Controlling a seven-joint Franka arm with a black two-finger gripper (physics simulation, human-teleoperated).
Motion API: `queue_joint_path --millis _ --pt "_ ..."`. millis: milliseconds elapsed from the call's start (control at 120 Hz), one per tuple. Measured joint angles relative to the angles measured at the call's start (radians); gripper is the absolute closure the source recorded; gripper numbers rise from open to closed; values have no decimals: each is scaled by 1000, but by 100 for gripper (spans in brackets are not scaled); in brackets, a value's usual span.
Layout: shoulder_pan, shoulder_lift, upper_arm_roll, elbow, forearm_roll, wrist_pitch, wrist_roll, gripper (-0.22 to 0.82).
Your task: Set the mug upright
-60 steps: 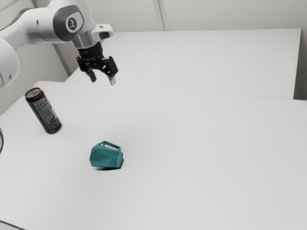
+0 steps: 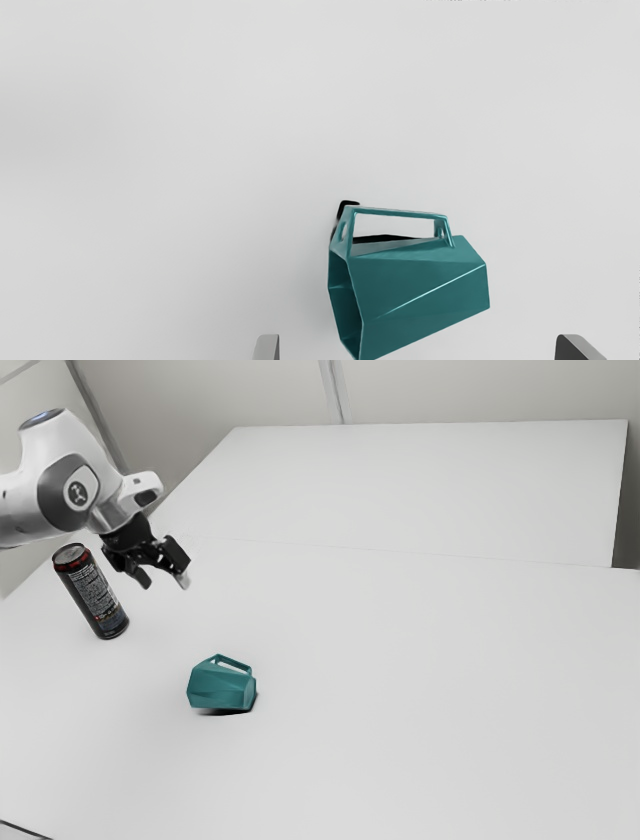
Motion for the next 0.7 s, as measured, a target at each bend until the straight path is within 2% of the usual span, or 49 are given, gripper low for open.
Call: queue_joint_path --millis 117,258,500,700 --pt "0 -25 57 -96 -163 106 94 0" --pt "2 -34 94 -174 -358 175 241 0" --pt "4 -77 161 -331 -690 223 580 0" --pt "5 -101 225 -433 -799 235 834 0"
